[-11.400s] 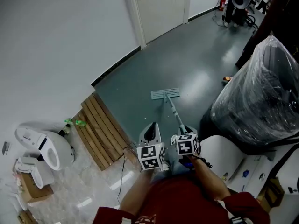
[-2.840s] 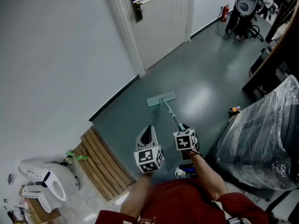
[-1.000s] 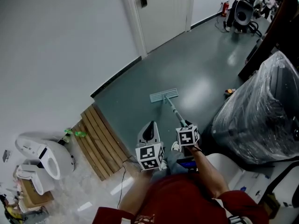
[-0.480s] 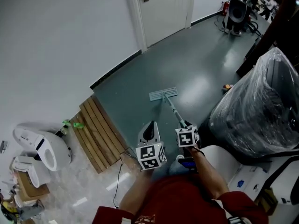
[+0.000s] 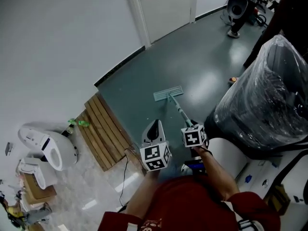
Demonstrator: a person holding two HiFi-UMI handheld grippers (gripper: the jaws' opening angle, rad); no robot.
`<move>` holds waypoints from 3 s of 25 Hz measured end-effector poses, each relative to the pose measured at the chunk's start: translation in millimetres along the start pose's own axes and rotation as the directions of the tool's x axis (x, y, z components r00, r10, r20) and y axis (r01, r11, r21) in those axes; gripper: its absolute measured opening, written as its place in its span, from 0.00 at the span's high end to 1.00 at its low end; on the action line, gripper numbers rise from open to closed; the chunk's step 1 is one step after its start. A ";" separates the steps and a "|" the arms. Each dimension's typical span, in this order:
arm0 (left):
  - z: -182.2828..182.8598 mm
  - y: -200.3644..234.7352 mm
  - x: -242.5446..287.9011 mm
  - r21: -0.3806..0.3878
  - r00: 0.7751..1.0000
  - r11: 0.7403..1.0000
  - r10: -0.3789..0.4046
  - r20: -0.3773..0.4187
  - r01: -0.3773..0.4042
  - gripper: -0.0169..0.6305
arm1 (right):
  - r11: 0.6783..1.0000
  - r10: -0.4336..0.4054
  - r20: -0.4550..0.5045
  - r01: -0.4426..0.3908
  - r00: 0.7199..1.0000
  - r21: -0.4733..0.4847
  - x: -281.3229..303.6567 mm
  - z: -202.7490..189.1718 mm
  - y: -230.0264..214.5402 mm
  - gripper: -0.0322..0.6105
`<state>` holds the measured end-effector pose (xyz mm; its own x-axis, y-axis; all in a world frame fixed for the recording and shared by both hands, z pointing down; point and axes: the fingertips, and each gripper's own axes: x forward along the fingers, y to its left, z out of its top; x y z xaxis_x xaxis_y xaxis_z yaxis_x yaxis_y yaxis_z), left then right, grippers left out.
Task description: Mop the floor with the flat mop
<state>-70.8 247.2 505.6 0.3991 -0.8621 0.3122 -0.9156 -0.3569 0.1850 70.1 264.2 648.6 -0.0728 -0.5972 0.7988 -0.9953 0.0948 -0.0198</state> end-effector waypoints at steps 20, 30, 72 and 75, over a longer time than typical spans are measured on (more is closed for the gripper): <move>-35.5 -51.9 -27.7 0.008 1.000 1.000 -0.002 -0.021 0.002 0.95 | 0.999 0.015 -0.001 -0.015 1.000 -0.028 -26.4 -50.5 -24.3 0.77; -38.9 -30.7 -15.3 -0.009 0.999 1.000 0.009 -0.040 -0.009 0.95 | 0.999 0.011 -0.018 -0.011 1.000 -0.031 -6.6 -46.7 -14.8 0.77; 66.3 129.5 168.4 -0.019 1.000 1.000 0.020 0.003 -0.020 0.95 | 0.999 -0.015 -0.021 0.014 1.000 -0.039 145.0 157.8 20.5 0.77; 74.7 130.7 190.6 -0.020 1.000 1.000 0.020 0.000 -0.020 0.95 | 0.999 -0.010 -0.021 0.009 1.000 -0.041 156.3 175.4 14.3 0.77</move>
<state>-118.1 9.4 519.8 0.3804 -0.8693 0.3157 -0.9224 -0.3320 0.1973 33.3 32.5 667.7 -0.0619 -0.5812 0.8114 -0.9924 0.1221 0.0117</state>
